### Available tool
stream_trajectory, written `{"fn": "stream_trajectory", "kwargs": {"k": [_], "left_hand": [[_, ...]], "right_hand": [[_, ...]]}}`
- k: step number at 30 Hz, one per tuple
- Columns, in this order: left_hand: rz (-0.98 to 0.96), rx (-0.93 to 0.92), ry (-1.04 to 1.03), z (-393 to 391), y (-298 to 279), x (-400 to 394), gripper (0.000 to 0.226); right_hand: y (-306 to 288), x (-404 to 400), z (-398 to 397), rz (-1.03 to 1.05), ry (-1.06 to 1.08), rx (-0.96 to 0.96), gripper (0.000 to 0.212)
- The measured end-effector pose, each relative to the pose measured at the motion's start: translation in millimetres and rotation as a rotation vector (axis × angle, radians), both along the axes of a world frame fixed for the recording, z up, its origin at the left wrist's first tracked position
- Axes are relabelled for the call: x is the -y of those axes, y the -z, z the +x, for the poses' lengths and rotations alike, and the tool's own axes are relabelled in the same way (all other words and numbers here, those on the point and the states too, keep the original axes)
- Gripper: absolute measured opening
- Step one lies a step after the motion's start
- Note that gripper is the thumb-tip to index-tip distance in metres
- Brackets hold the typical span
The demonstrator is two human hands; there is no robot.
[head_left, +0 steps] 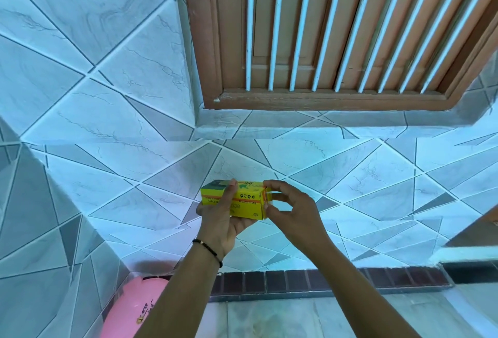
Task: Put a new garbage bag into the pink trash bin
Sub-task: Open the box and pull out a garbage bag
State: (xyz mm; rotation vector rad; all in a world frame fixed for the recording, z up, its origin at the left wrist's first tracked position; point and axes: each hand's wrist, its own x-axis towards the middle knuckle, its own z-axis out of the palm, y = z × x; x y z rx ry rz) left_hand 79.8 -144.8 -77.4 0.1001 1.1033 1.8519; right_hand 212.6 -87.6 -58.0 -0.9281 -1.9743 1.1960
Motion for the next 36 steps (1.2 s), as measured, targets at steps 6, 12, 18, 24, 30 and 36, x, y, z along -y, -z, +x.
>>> {"fn": "stream_trajectory", "kwargs": {"k": [6, 12, 18, 24, 30, 36], "left_hand": [[-0.009, -0.001, 0.016, 2, -1, -8, 0.068], [0.019, -0.013, -0.013, 2, 2, -13, 0.066], [0.034, -0.039, -0.070, 13, 6, -13, 0.064], [0.040, -0.029, -0.056, 7, 9, -12, 0.066], [0.067, -0.047, -0.048, 4, 13, -11, 0.068], [0.074, 0.019, -0.120, -2, 11, -6, 0.065]], "right_hand": [[2, -6, 0, 0.064, 0.060, 0.033, 0.034], [8, -4, 3, 0.368, 0.033, 0.224, 0.041], [11, 4, -2, 0.454, 0.090, 0.340, 0.039], [11, 3, -1, 0.480, 0.069, 0.327, 0.028], [11, 5, -5, 0.605, 0.068, 0.377, 0.030], [14, -10, 2, 0.536, 0.072, 0.328, 0.034]]}}
